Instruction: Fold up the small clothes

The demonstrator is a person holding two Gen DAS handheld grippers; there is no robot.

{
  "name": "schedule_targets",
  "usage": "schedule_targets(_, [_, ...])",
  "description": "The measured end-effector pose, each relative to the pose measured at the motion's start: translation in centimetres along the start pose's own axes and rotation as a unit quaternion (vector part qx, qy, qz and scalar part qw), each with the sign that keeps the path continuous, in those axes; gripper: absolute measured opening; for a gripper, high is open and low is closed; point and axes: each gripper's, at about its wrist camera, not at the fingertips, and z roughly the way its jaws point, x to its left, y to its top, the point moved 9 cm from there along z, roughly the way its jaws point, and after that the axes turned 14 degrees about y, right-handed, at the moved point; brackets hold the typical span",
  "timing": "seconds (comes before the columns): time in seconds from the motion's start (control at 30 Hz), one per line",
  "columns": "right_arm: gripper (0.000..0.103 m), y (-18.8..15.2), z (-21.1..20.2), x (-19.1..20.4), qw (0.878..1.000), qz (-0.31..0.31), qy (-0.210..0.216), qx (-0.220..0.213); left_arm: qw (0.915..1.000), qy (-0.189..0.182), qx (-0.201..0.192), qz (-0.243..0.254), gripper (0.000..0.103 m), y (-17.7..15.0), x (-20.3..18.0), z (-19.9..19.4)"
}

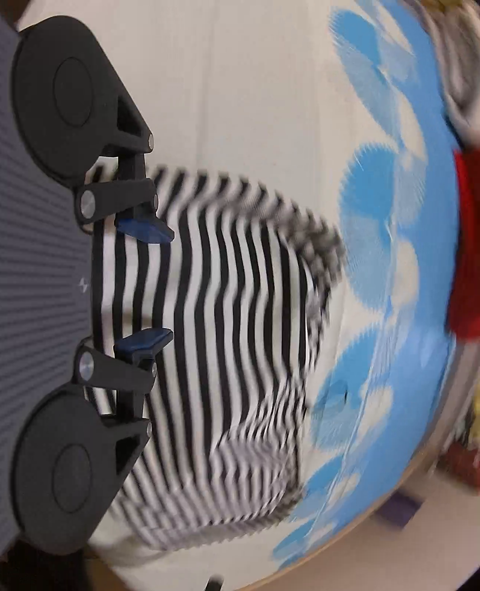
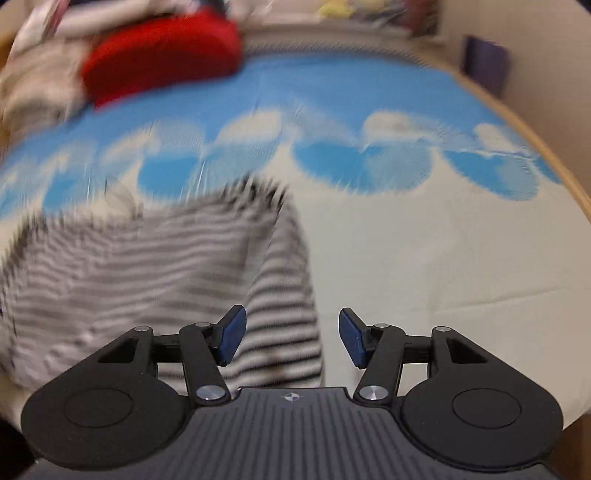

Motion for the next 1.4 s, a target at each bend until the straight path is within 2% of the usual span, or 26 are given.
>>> schedule_targets(0.13, [0.058, 2.2, -2.8, -2.0, 0.996, 0.057, -0.006, -0.065, 0.9980, 0.017, 0.022, -0.057, 0.056, 0.7, 2.6, 1.1])
schedule_targets(0.23, [0.058, 3.3, -3.8, -3.3, 0.992, 0.084, -0.009, -0.091, 0.9942, 0.016, 0.037, -0.099, 0.059, 1.2, 4.1, 1.7])
schedule_targets(0.43, [0.059, 3.5, -4.5, -3.8, 0.992, 0.084, -0.010, -0.094, 0.9869, 0.017, 0.079, -0.140, 0.081, 1.4, 5.0, 3.8])
schedule_targets(0.67, [0.059, 3.3, -4.4, -4.1, 0.992, 0.081, -0.012, -0.092, 0.9796, 0.007, 0.133, -0.150, 0.083, 0.8, 3.9, 6.9])
schedule_targets(0.73, [0.059, 3.3, -4.4, -4.2, 0.992, 0.080, -0.014, -0.092, 0.9785, 0.007, 0.136, -0.155, 0.083, 0.9, 3.8, 7.4])
schedule_targets(0.8, [0.059, 3.2, -4.3, -4.2, 0.993, 0.076, -0.016, -0.087, 0.9815, 0.009, 0.127, -0.143, 0.083, 1.3, 3.3, 7.7])
schedule_targets(0.9, [0.059, 3.2, -4.2, -4.1, 0.994, 0.069, -0.018, -0.086, 0.9870, 0.013, 0.108, -0.118, 0.076, 1.9, 2.7, 7.9])
schedule_targets(0.93, [0.059, 3.2, -4.1, -4.1, 0.994, 0.066, -0.019, -0.085, 0.9880, 0.010, 0.104, -0.114, 0.069, 2.1, 2.5, 8.0])
schedule_targets(0.97, [0.059, 3.2, -4.1, -4.1, 0.994, 0.065, -0.021, -0.083, 0.9887, 0.003, 0.100, -0.112, 0.053, 2.2, 2.2, 7.9])
schedule_targets(1.03, [0.059, 3.1, -3.9, -4.2, 0.995, 0.064, -0.024, -0.080, 0.9885, -0.025, 0.100, -0.111, 0.032, 2.4, 1.7, 7.7])
schedule_targets(1.07, [0.059, 3.1, -3.8, -4.2, 0.995, 0.064, -0.025, -0.079, 0.9883, -0.034, 0.100, -0.110, 0.028, 2.3, 1.5, 7.6])
schedule_targets(1.2, [0.059, 3.2, -3.5, -4.0, 0.995, 0.058, -0.028, -0.077, 0.9859, -0.057, 0.105, -0.117, 0.029, 2.3, 2.1, 7.4])
schedule_targets(1.33, [0.059, 3.4, -3.2, -3.5, 0.995, 0.054, -0.028, -0.076, 0.9752, -0.081, 0.123, -0.165, 0.041, 2.0, 4.0, 7.5])
schedule_targets(1.4, [0.059, 3.3, -3.2, -3.2, 0.995, 0.052, -0.027, -0.075, 0.9720, -0.087, 0.130, -0.175, 0.043, 1.9, 4.4, 7.7])
